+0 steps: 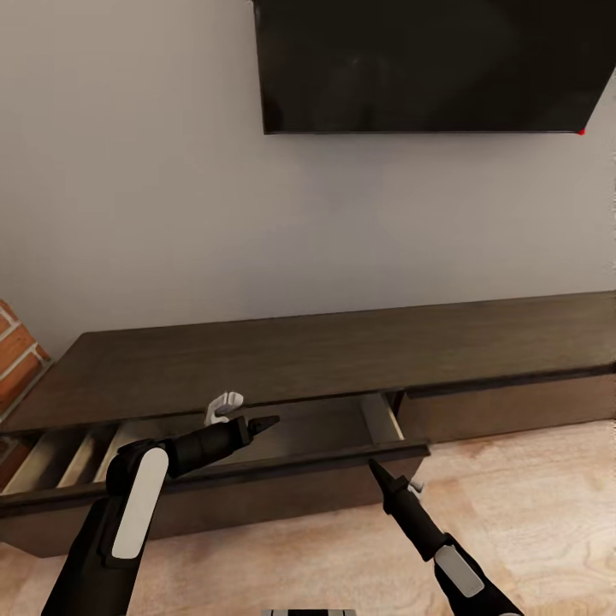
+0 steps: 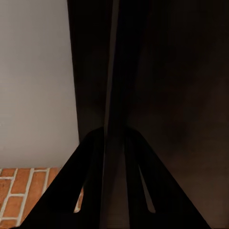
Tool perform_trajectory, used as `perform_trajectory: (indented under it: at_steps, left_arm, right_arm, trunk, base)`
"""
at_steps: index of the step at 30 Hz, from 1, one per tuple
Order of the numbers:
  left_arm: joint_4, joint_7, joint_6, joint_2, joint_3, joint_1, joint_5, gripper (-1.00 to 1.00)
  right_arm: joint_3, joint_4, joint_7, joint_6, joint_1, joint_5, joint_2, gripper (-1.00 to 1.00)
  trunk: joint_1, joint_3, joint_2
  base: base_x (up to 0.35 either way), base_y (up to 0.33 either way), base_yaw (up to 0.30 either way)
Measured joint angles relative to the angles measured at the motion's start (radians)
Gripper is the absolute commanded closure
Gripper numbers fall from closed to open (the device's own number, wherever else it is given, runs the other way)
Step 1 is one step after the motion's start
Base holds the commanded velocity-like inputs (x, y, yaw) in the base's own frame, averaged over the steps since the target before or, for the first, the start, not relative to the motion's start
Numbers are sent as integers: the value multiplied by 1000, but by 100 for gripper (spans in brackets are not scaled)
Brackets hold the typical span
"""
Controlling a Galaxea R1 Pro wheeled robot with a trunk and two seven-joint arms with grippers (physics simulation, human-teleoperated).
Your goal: Place each of the two pumpkins and all three candles from the living room inside a cabinet in the living room (use any cabinet), then make sure every cabinet is closed, and position the cauldron so it is next to a table in the living room.
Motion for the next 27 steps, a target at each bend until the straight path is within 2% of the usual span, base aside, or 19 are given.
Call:
perform_trajectory:
  at_steps: [7,27]
  left_arm:
    - [0,0,0,0,0,0,0,-100]
    - [0,0,0,0,0,1,0,-100]
  right_arm:
    - [19,0,1,1,0,-2,0,100]
    - [10,0,4,-16,1,1,3,100]
  trunk:
    - [0,0,0]
    - [0,0,0]
  base:
    - [-119,-42,0]
    - [-37,-2,0]
